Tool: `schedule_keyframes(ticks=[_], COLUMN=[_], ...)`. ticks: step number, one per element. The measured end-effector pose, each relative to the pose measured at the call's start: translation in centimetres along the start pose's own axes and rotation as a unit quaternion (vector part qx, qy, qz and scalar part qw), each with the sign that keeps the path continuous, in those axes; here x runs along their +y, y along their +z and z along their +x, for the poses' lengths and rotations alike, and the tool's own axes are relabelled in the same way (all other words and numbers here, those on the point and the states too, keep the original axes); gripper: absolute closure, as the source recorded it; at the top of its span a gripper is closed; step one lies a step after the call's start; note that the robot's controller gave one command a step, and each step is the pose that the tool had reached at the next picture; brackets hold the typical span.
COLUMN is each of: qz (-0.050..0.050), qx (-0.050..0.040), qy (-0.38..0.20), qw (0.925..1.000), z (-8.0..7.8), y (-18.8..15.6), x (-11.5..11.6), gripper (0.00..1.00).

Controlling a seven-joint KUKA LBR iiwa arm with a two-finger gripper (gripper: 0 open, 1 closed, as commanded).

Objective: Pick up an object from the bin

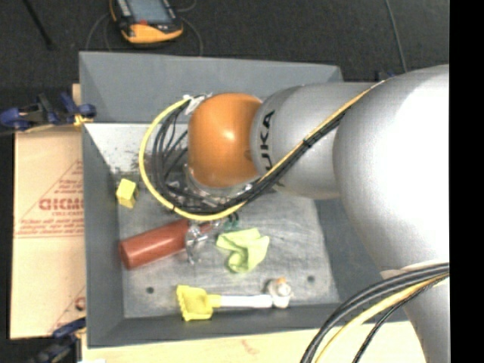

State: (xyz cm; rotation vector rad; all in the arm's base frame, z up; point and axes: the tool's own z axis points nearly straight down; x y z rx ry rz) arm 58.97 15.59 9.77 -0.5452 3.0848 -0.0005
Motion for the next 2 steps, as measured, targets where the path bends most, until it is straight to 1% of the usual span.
schedule_keyframes(ticks=[1,2], qz=[-0.003,-0.003], qx=[0.001,0.001], qy=[0.071,0.071], qw=[0.9975,0.9974], z=[0.78,0.78], y=[2.02,2.02], x=[-0.65,-0.65], gripper=[1.0,1.0])
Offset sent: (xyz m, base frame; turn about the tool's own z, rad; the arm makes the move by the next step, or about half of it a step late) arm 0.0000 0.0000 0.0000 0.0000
